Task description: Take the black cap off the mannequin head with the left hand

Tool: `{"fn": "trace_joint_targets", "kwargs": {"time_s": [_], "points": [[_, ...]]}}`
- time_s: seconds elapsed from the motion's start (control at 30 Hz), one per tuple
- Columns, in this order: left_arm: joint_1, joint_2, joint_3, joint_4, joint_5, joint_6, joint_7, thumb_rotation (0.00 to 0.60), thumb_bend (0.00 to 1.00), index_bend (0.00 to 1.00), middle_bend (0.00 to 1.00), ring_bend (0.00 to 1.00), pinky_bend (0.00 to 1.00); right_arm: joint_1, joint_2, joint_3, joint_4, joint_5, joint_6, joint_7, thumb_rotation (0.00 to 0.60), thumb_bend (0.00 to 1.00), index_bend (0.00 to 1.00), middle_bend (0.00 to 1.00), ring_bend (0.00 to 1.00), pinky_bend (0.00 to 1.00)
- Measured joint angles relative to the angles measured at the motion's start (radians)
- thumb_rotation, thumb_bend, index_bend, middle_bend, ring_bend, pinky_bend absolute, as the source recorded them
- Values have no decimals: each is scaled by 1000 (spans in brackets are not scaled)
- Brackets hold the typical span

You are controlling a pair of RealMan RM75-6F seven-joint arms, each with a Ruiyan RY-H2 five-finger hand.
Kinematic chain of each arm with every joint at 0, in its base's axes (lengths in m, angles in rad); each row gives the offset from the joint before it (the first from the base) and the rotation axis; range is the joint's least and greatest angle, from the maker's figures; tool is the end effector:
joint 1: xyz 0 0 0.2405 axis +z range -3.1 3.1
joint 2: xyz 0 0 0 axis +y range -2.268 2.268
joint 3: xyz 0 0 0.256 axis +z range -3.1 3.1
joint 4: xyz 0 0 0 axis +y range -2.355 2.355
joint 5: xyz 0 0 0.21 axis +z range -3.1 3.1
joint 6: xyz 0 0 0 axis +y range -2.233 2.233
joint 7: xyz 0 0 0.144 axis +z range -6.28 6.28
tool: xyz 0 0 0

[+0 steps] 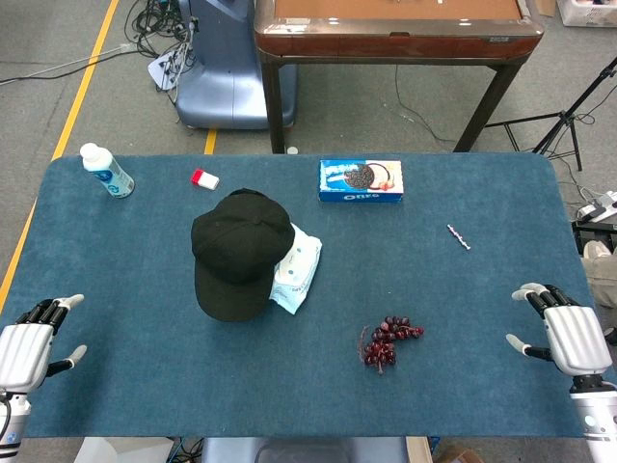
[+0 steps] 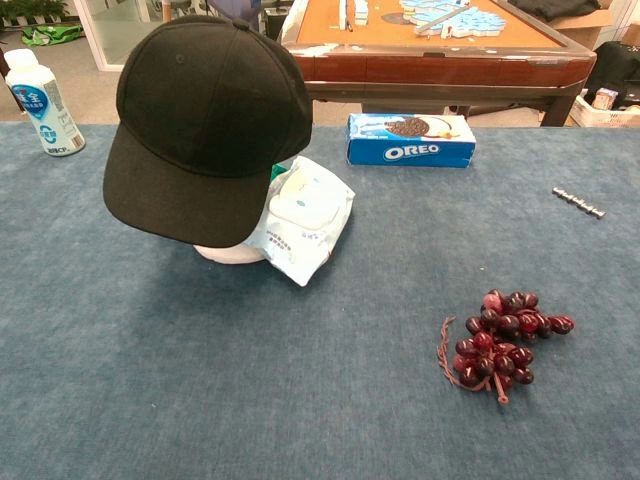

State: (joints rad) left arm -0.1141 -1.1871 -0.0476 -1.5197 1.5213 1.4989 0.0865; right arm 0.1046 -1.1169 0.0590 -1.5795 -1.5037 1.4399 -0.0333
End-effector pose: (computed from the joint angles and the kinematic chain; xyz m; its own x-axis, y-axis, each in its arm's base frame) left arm -0.3143 0.1908 0.1460 0.4946 -0.0278 0.8687 0.8673 -0.0495 -0.4954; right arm -0.3153 -0.1897 0.1583 0.4567 -0.0262 0.8892 -0.8895 -0.0290 0.4560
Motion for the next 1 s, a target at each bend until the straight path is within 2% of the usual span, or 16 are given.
{"fn": "trace_joint_targets", "kwargs": {"time_s": [0.33, 0.47, 0.57, 0.73, 1.0], "points": [[-3, -4, 2, 2, 3, -2, 0, 600, 168, 241, 271, 231, 396, -1, 1, -1, -8, 4, -1, -6, 600, 34, 352, 312, 263, 484], [-6, -13, 7, 17, 38, 12, -13, 600, 143, 265, 288, 273, 502, -4, 0, -2, -9, 3, 4, -7, 600, 34, 352, 312, 263, 484], [-12, -27, 12, 41, 81, 31, -29, 600, 90, 326, 361, 348, 580, -6, 0, -3, -10, -1, 10, -3, 600, 34, 352, 313, 263, 484], [-25, -72, 22, 120, 165, 83, -100, 600, 63, 426, 486, 423, 636, -8, 4, -2, -10, -3, 14, 13, 600, 34, 352, 312, 263, 484], [-83, -155, 35, 232, 301, 149, -185, 600, 31, 543, 651, 510, 664, -11, 11, 1, -11, -3, 22, 33, 600, 33, 352, 312, 263, 484]]}}
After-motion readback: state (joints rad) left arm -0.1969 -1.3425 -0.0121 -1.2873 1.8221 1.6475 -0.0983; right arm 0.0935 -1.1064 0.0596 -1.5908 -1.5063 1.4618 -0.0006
